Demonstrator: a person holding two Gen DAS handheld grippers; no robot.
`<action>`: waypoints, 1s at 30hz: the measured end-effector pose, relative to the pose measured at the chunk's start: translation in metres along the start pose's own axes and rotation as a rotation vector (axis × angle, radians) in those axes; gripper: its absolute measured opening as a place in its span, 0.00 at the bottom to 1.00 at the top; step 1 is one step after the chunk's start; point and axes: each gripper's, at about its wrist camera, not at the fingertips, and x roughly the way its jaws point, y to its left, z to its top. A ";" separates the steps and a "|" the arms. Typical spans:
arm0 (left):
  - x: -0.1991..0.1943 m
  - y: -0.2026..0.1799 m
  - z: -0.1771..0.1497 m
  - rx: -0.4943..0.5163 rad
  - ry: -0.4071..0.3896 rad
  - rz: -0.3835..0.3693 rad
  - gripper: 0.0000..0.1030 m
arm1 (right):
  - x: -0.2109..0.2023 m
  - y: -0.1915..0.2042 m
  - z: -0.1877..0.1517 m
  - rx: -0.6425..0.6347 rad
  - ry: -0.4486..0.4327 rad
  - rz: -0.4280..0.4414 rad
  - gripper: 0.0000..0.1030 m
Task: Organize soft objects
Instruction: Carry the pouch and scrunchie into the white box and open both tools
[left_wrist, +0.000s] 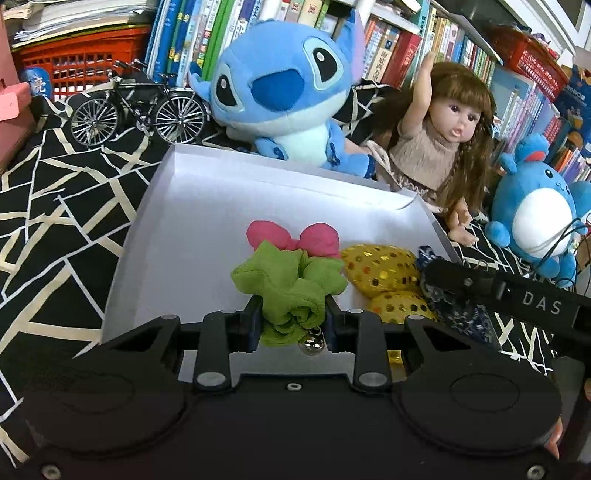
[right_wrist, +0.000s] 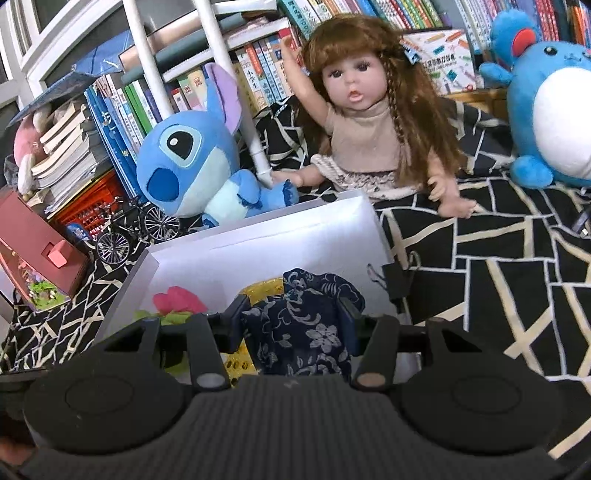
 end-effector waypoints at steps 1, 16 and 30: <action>0.001 -0.001 0.000 0.002 0.005 0.001 0.29 | 0.001 -0.001 0.000 0.011 0.006 0.016 0.53; 0.007 -0.002 -0.001 0.014 0.033 0.010 0.36 | 0.019 -0.008 -0.001 0.069 0.040 0.006 0.55; -0.041 0.000 -0.002 0.025 -0.111 0.012 0.81 | -0.016 0.004 0.000 -0.006 -0.044 0.058 0.93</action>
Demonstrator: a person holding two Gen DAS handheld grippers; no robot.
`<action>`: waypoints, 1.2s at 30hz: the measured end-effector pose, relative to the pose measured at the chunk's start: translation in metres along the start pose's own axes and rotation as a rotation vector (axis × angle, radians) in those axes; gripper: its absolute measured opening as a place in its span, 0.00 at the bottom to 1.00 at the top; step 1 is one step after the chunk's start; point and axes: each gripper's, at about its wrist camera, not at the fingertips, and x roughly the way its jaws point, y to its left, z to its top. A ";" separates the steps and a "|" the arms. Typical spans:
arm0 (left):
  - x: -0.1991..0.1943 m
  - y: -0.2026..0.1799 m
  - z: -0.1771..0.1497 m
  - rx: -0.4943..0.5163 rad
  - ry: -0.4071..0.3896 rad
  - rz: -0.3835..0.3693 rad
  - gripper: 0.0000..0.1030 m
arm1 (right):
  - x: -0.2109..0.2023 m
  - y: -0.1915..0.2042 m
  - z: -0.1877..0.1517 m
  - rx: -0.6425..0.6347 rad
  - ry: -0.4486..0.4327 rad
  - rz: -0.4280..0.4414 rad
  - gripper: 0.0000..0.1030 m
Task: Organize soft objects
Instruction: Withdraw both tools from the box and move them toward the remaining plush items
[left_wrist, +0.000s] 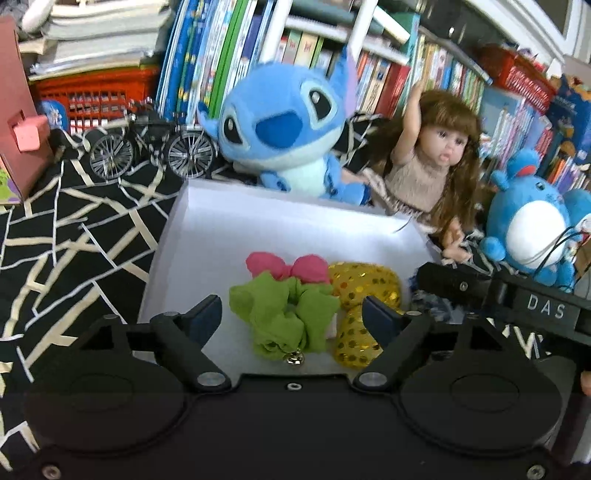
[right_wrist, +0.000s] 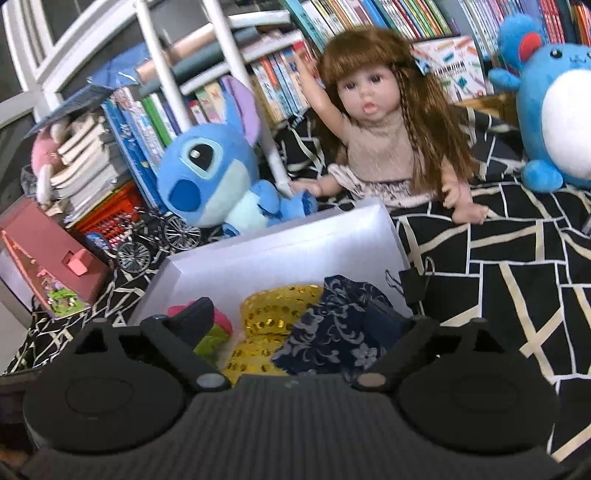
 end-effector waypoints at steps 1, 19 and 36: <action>-0.006 -0.001 0.000 0.003 -0.010 -0.002 0.82 | -0.005 0.001 -0.001 -0.005 -0.008 0.010 0.95; -0.096 -0.012 -0.061 0.147 -0.179 -0.005 0.88 | -0.085 0.011 -0.056 -0.164 -0.111 0.056 1.00; -0.100 0.003 -0.107 0.162 -0.176 0.071 0.87 | -0.098 0.036 -0.118 -0.427 -0.085 -0.027 0.87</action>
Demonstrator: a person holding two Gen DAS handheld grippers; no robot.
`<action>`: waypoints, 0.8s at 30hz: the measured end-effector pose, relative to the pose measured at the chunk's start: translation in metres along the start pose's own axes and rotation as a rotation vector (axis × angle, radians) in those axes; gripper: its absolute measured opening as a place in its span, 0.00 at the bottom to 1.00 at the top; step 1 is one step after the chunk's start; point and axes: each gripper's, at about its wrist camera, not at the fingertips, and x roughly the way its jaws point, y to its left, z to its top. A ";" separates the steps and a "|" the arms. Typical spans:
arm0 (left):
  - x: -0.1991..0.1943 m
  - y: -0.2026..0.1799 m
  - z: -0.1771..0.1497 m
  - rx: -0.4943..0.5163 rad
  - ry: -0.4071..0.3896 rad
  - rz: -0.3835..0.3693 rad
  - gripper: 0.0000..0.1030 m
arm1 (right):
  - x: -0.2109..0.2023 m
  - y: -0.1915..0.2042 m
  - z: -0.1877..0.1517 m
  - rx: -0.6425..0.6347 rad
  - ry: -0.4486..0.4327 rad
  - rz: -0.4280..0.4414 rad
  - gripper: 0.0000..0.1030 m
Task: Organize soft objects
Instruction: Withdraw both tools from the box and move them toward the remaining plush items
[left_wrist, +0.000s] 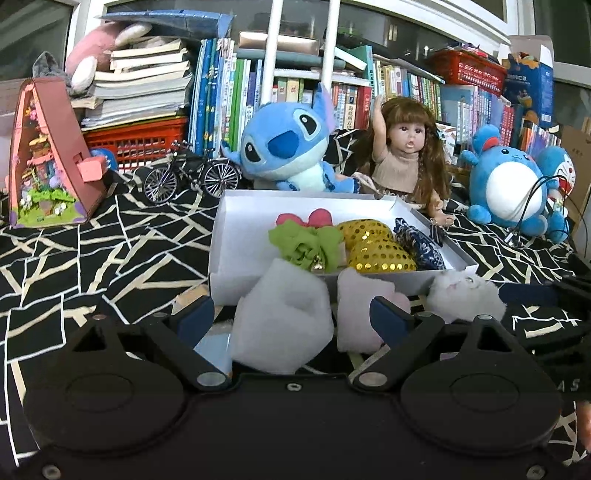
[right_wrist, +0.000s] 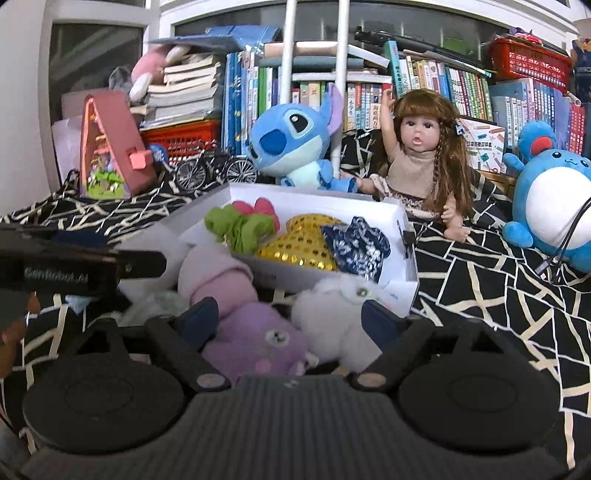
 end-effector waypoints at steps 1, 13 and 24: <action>0.000 0.001 -0.001 -0.004 -0.001 -0.002 0.85 | -0.001 0.001 -0.002 -0.002 0.004 0.002 0.86; 0.004 -0.001 -0.012 0.038 0.007 0.010 0.75 | 0.002 0.007 -0.017 -0.026 0.036 -0.002 0.84; 0.014 -0.006 -0.017 0.092 -0.008 0.015 0.63 | 0.008 0.021 -0.019 -0.067 0.056 -0.001 0.82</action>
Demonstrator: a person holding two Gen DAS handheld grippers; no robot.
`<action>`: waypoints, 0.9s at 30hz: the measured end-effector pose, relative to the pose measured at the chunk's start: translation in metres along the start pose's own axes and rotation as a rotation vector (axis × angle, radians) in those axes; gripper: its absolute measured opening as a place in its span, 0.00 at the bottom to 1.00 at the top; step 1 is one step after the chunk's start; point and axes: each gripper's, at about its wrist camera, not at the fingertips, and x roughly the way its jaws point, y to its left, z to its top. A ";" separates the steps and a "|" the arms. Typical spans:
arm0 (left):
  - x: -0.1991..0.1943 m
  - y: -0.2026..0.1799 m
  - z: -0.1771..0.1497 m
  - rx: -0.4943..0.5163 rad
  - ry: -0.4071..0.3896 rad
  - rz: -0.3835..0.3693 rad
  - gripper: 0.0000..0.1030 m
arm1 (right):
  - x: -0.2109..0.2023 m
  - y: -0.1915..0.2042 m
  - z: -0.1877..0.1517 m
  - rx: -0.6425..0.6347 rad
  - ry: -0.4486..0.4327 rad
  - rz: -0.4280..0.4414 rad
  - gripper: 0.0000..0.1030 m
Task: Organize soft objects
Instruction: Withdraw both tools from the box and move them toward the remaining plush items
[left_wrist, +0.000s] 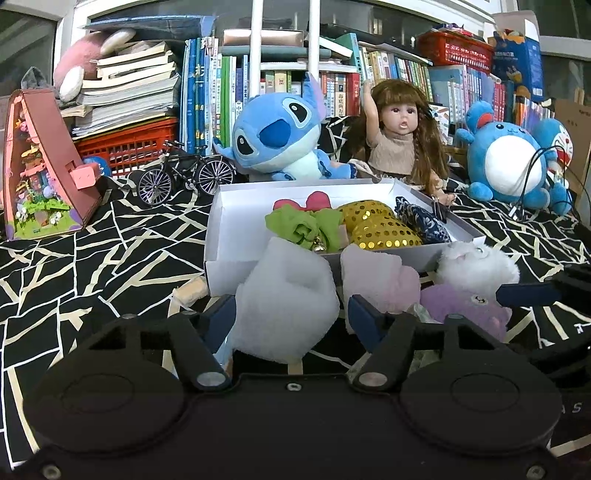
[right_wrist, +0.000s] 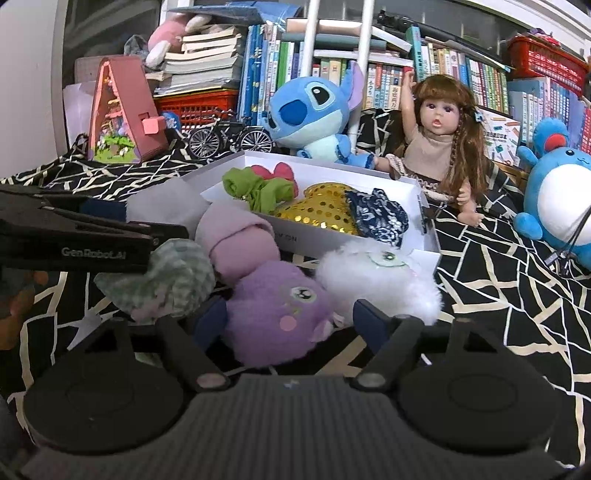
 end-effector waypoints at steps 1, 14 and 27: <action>0.001 0.000 0.000 0.001 0.001 0.000 0.63 | 0.001 0.001 0.000 -0.003 0.001 0.001 0.82; 0.015 0.002 0.000 -0.016 0.017 0.013 0.59 | 0.010 0.002 -0.003 0.029 0.004 0.008 0.81; 0.020 0.004 0.001 -0.037 0.028 0.000 0.56 | 0.011 -0.002 -0.006 0.063 0.001 0.022 0.81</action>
